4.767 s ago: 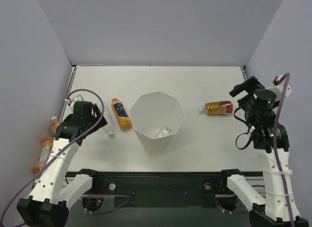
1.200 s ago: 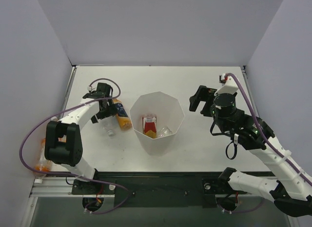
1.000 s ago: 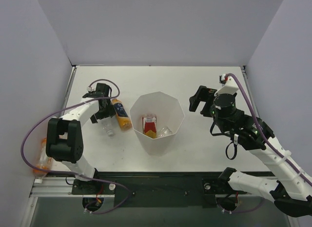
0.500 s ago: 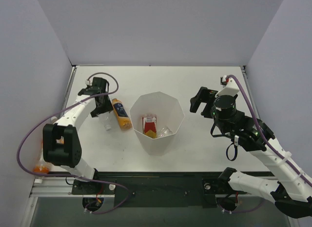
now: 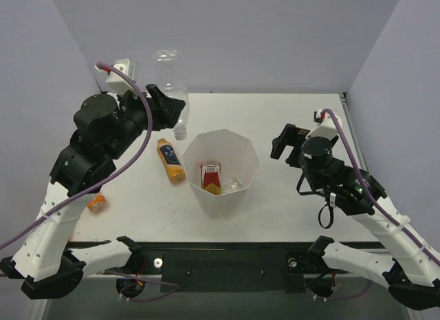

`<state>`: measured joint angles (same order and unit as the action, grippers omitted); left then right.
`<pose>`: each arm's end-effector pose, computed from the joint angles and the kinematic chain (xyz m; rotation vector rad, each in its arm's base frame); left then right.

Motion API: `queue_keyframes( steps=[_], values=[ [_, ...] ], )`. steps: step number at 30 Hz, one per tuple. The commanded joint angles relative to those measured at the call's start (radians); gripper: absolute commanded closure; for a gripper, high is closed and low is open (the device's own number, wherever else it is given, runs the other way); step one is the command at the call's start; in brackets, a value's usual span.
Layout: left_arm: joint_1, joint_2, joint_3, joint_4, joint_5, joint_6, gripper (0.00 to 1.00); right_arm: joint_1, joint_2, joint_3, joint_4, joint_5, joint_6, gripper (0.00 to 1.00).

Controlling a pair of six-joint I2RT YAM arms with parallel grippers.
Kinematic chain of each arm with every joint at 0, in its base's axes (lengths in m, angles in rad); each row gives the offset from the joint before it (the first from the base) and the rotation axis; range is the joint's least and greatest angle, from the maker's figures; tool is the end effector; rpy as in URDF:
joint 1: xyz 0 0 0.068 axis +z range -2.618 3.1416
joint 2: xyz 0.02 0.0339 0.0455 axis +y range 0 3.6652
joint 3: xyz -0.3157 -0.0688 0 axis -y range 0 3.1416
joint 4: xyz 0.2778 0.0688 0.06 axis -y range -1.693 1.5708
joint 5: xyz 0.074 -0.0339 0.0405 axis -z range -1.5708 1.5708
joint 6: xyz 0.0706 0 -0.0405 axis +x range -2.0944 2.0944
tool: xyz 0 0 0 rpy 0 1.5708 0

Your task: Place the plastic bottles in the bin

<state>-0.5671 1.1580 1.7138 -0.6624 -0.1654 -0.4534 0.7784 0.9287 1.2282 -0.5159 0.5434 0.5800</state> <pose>0.2091 -0.1194 0.5849 -0.0300 1.7149 -0.6270 0.1751 0.1214 0.4768 0.2155 1.7697 0.5016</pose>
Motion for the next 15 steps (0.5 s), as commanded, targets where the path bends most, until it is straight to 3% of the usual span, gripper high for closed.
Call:
queue_keyframes(
  steps=[1,3,7,9,10,11,12,15],
  values=[
    [-0.137,0.028,-0.115,0.119,0.058,0.047,0.76,-0.007,-0.021,-0.013,0.031,0.050,0.017,0.10],
    [-0.238,0.040,-0.149,0.129,0.015,0.053,0.76,-0.005,-0.028,-0.010,0.028,0.052,0.003,0.10],
    [-0.324,0.055,-0.204,0.153,-0.025,0.045,0.75,-0.005,-0.048,-0.025,0.025,0.088,0.000,0.11],
    [-0.346,0.055,-0.221,0.165,-0.020,0.035,0.61,-0.008,-0.050,-0.026,0.022,0.098,-0.002,0.10],
    [-0.347,0.054,-0.226,0.164,-0.020,0.029,0.31,-0.007,-0.047,-0.026,0.019,0.098,0.000,0.10],
    [-0.347,0.051,-0.226,0.156,-0.022,0.027,0.15,-0.007,-0.047,-0.027,0.019,0.098,0.000,0.10],
    [-0.347,0.046,-0.221,0.153,-0.032,0.027,0.10,-0.008,-0.044,-0.026,0.019,0.096,0.001,0.10],
    [-0.344,0.023,-0.191,0.104,-0.104,0.035,0.09,-0.008,-0.042,-0.029,0.019,0.096,0.006,0.10]
  ],
)
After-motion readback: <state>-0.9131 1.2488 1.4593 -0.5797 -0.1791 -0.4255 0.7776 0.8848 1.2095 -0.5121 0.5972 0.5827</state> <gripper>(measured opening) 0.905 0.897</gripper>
